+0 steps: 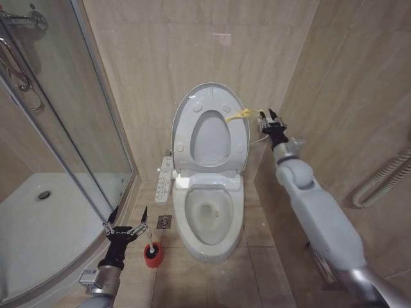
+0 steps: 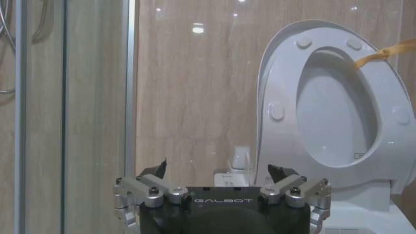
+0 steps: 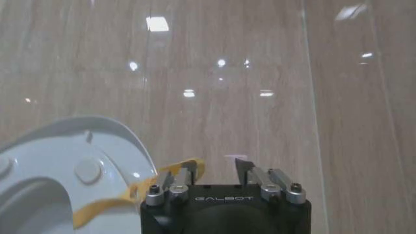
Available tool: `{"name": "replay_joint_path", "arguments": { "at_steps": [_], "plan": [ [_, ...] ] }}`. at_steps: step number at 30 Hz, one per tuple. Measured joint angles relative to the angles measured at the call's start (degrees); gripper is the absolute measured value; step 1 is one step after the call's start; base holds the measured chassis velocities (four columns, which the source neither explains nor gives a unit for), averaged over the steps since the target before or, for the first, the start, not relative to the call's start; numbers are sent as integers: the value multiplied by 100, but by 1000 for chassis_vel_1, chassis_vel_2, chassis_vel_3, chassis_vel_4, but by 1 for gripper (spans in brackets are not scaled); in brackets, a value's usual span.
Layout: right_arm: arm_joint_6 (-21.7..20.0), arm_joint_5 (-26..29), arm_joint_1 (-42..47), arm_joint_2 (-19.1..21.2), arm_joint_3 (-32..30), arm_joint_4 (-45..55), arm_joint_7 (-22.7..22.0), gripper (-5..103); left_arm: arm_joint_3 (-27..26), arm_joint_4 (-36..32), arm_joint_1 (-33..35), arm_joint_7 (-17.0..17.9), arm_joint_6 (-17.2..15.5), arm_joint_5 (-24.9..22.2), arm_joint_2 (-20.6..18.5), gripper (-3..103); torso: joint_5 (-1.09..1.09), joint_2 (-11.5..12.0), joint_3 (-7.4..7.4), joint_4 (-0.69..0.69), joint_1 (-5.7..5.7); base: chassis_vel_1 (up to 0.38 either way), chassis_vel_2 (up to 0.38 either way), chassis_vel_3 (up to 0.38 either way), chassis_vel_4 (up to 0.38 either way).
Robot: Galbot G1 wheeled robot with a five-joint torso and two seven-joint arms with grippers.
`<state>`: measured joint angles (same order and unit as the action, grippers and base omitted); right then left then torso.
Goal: Open the toilet lid, clean the toilet bowl with a toilet brush, close the toilet lid, and flush.
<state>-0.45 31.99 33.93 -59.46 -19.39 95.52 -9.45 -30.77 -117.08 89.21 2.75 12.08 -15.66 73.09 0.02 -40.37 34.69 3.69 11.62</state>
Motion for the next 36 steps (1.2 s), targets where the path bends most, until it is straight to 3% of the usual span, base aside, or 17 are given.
{"name": "replay_joint_path", "arguments": {
  "at_steps": [2, 3, 5, 10, 11, 16, 17, 23, 30, 36],
  "plan": [
    [-5, 124, 92, 68, -25, 148, 4, 26, 0, 0, -1, 0, 0, 0, 0, 100, -1, 0, 0, 0, 0, 0, 0, 0, 0],
    [-20, 256, 148, 120, -31, 262, 4, 52, 0, 0, 0, 0, 0, 0, 0, 100, -2, 0, 0, 0, 0, 0, 0, 0, 0],
    [-86, 559, 221, 158, 11, 472, -27, 52, 0, 0, -1, 0, 0, 0, 0, 100, -2, 0, 0, -1, 0, 0, 0, 0, 0],
    [-271, 666, 191, 33, 277, 530, -125, 52, 0, 0, 0, 0, 0, 0, 0, 100, -2, 0, 0, -1, 0, 0, 0, 0, 0],
    [-290, 600, 119, -67, 438, 417, -197, 79, 0, 0, 0, 0, 0, 0, 0, 100, -4, 0, 0, -1, 0, 0, 0, 0, 0],
    [-311, 436, -212, -536, 794, -16, -534, 79, 0, 0, -1, 0, 0, 0, 0, 100, -3, 0, 1, -6, 1, 0, 0, 0, 0],
    [-346, 431, -287, -605, 841, -72, -573, 100, 0, 0, 0, 0, 0, 0, 0, 100, -5, 0, 1, -4, 1, 0, 0, 0, 0],
    [-394, 368, -571, -712, 1005, -349, -575, 100, 0, 0, -1, 0, 0, 0, 0, 100, -4, 0, 0, 1, 0, 0, 0, 0, 0],
    [-299, -169, -1174, -1026, 1082, -1213, -657, 100, 0, 0, 0, 0, 0, 0, 0, 100, -4, 1, 1, -5, 1, 0, 0, 0, 0],
    [-300, -1, -855, -864, 982, -793, -657, 100, -1, 0, 0, 0, 0, 0, 0, 100, -3, 0, 1, 0, 1, 0, 0, 0, 0]
  ]
}}
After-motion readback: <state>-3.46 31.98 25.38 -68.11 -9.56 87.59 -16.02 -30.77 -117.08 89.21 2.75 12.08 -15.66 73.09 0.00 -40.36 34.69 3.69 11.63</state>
